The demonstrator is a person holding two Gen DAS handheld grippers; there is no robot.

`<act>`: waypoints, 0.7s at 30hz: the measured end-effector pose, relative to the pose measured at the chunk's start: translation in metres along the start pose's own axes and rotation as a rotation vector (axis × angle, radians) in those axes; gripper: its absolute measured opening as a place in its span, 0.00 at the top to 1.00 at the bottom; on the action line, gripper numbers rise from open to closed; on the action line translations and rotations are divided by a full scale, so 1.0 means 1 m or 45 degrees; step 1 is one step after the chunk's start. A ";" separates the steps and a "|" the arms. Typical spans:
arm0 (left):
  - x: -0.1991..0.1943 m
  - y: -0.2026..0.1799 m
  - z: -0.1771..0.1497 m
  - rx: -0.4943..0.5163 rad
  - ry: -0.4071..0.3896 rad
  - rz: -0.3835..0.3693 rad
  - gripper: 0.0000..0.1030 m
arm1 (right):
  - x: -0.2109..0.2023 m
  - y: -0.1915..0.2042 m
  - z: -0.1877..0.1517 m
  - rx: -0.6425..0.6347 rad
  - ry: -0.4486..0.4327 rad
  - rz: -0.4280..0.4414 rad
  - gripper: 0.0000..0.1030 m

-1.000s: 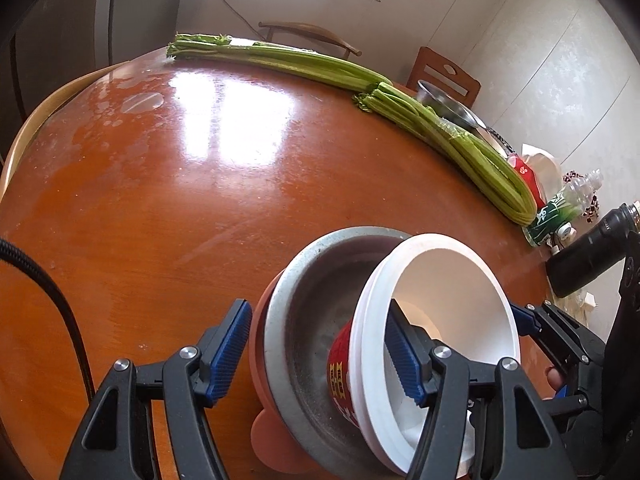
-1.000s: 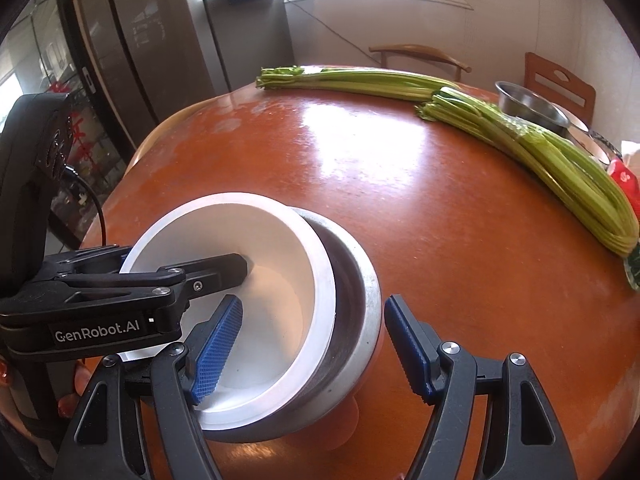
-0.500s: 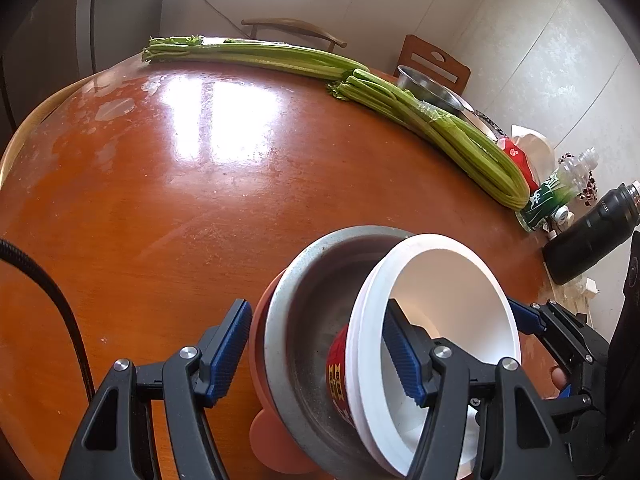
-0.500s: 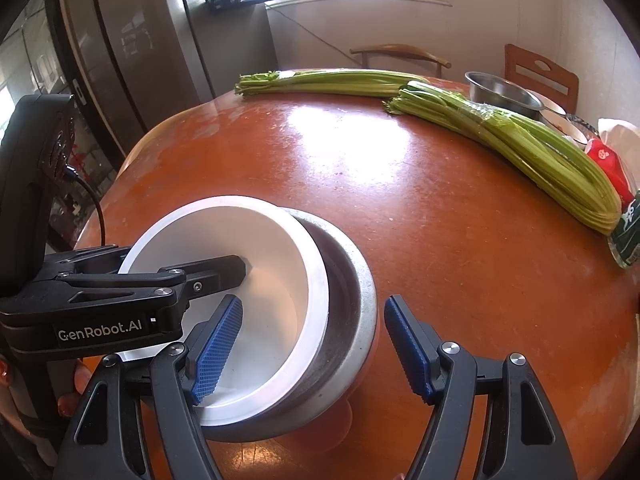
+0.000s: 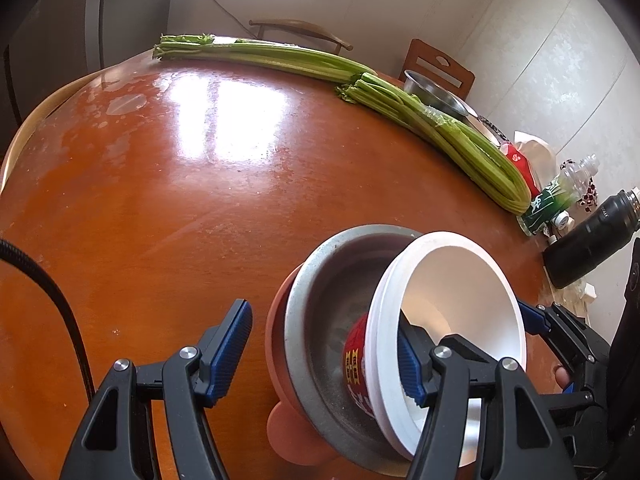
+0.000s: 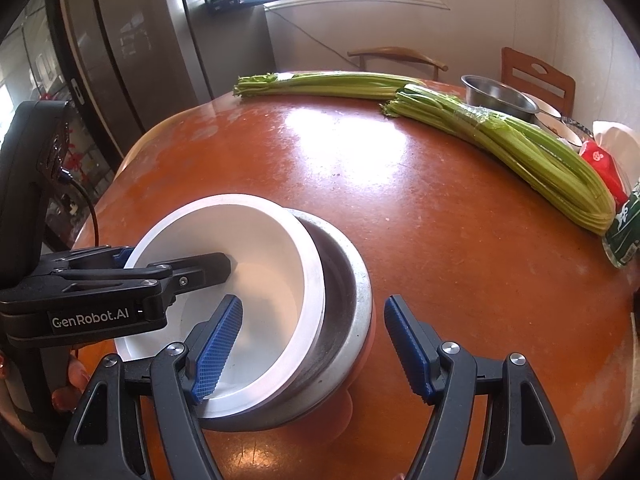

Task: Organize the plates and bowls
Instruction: 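Lower the steel bowl onto the steel pan and open the left tool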

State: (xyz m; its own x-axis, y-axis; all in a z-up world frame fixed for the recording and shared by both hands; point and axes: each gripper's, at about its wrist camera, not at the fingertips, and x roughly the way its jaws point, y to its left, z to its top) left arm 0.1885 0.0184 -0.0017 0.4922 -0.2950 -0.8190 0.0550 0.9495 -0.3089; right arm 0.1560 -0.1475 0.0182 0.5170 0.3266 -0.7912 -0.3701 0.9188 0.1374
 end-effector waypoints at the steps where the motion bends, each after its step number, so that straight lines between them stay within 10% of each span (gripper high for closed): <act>1: -0.001 0.000 0.000 0.001 -0.002 0.000 0.36 | -0.001 0.001 0.000 -0.002 -0.001 -0.005 0.27; 21: -0.054 -0.003 -0.011 0.025 -0.129 0.055 0.36 | -0.029 0.011 -0.001 -0.016 -0.089 -0.060 0.27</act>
State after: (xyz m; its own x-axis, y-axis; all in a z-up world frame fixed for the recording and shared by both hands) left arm 0.1520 0.0300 0.0376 0.5796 -0.2425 -0.7780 0.0485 0.9633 -0.2642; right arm 0.1362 -0.1469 0.0425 0.5866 0.2985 -0.7529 -0.3537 0.9307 0.0934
